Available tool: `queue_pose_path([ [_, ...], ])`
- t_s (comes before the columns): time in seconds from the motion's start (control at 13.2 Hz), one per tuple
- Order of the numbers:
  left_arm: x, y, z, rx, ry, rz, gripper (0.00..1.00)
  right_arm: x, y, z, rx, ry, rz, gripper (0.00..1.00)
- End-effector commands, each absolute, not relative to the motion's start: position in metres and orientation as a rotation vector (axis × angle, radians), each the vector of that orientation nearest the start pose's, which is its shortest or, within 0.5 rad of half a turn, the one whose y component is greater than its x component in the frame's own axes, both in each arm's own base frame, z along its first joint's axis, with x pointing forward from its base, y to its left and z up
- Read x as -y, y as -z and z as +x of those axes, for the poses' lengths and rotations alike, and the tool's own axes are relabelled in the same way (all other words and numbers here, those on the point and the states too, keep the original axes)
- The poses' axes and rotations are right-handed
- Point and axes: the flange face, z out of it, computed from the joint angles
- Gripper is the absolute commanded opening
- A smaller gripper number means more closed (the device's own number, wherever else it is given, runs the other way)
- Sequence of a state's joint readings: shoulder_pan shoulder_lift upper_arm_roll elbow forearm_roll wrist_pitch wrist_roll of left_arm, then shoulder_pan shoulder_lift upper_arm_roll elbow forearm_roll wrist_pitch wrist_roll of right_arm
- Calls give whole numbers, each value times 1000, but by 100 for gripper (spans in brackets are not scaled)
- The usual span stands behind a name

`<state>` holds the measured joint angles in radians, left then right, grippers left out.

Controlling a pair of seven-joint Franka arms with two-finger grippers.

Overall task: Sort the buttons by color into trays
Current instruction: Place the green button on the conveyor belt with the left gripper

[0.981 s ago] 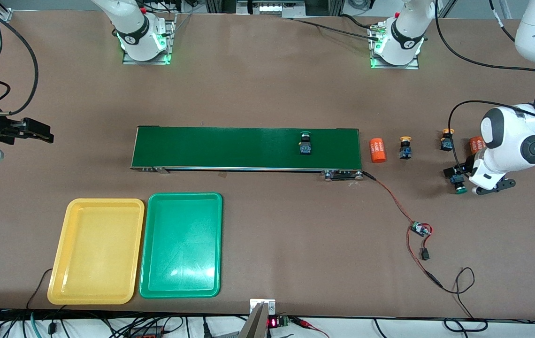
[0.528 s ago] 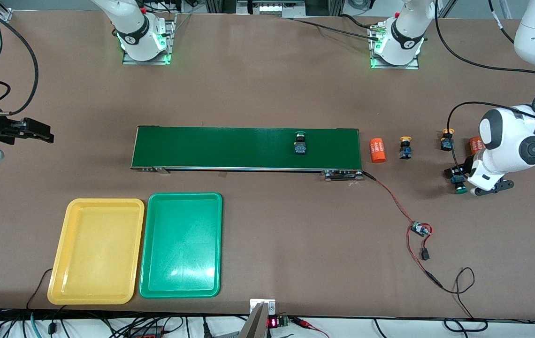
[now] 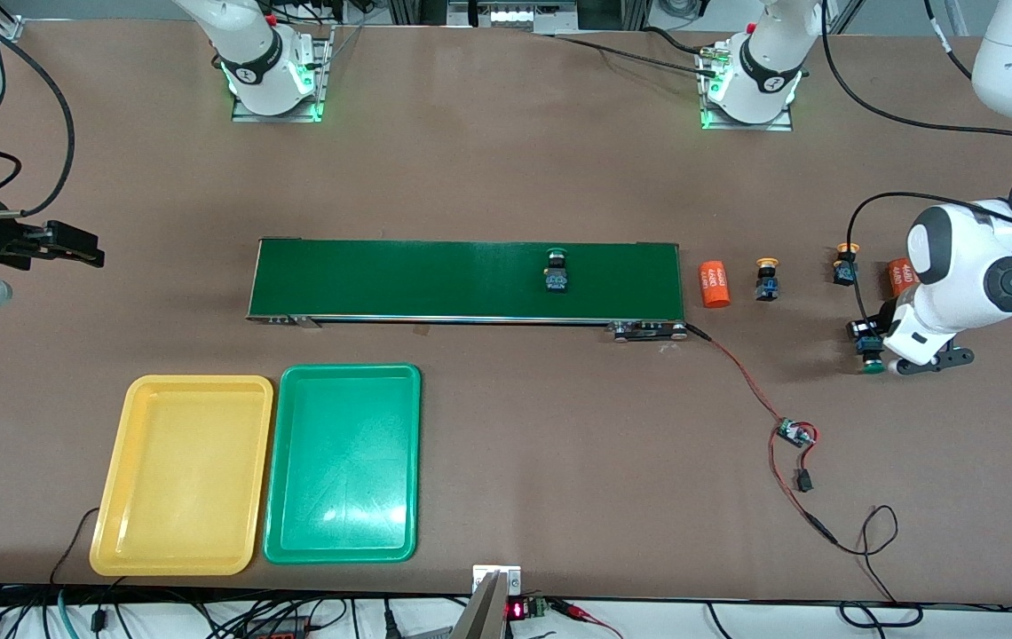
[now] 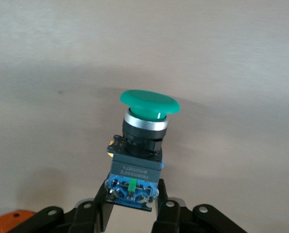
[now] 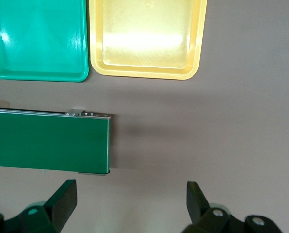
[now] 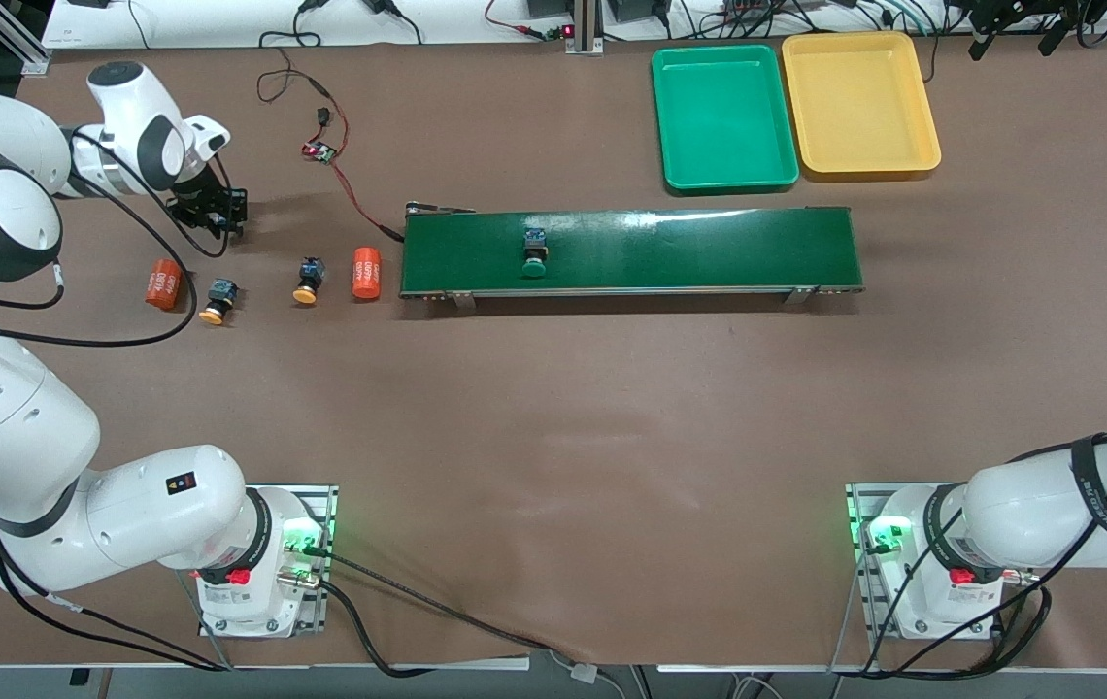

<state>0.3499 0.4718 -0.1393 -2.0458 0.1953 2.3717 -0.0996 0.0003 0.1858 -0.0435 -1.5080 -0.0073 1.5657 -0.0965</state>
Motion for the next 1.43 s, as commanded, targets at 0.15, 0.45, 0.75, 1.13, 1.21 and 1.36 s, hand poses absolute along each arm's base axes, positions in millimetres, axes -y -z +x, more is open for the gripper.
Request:
queue_pose_path([
  [0.15,9,-282,554,54,-387,-3108,7,23,-548,601,77,-214,-3129,100],
  [0.45,93,-313,535,20,-483,-3204,6,23,-548,601,77,-216,-3128,100],
  [0.75,188,-314,505,-11,-533,-3212,7,23,-547,601,77,-218,-3128,100],
  [1.13,255,-300,485,60,-503,-3202,7,23,-546,600,74,-230,-3127,100],
  [1.21,258,-289,487,73,-487,-3212,7,22,-546,600,77,-230,-3125,100],
  [1.36,262,-268,490,114,-481,-3220,7,22,-546,600,77,-230,-3125,100],
])
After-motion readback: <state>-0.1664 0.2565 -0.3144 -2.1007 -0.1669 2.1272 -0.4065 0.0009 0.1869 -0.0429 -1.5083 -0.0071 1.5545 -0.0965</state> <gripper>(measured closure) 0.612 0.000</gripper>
